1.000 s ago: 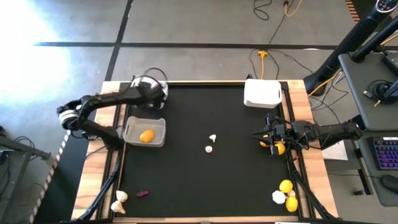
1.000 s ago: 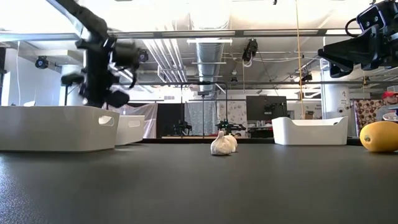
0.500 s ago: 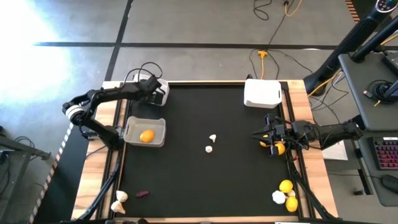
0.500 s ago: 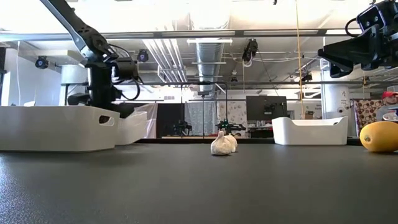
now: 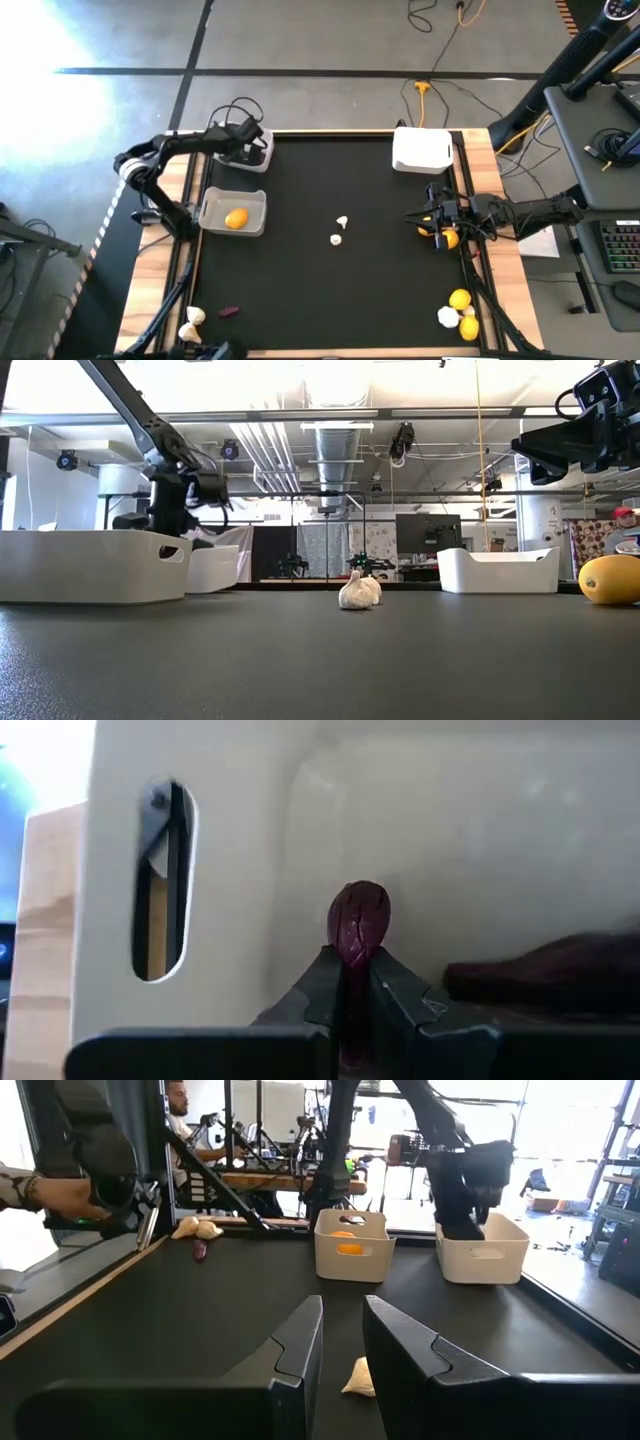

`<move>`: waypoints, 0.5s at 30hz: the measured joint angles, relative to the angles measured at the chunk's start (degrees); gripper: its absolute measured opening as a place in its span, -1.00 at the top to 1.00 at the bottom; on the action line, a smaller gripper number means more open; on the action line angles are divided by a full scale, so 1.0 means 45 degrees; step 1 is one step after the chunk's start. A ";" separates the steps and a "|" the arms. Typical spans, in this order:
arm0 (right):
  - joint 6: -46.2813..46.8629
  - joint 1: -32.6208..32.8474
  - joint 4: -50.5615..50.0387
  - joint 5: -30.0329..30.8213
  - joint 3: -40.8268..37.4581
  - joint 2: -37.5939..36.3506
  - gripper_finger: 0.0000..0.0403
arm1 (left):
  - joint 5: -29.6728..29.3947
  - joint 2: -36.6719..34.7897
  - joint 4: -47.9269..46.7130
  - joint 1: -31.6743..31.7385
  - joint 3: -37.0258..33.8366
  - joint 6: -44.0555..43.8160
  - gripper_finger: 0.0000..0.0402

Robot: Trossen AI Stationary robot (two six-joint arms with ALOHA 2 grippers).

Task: Sort produce into baskets
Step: Put the eggplant into the left white bin

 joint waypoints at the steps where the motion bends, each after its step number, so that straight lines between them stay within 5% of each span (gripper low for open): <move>1: 0.0000 0.0003 0.0002 0.0000 0.0003 0.0000 0.66 | -0.0018 0.0160 -0.0100 0.0000 0.0000 -0.0044 0.93; 8: 0.0000 -0.0001 0.0002 0.0001 -0.0001 0.0000 0.66 | -0.0063 0.0367 -0.1271 -0.0174 0.0036 -0.0396 0.87; 15: 0.0000 0.0000 0.0002 0.0003 0.0003 0.0000 0.66 | -0.0112 -0.0064 -0.2567 -0.0257 -0.0046 -0.0599 0.60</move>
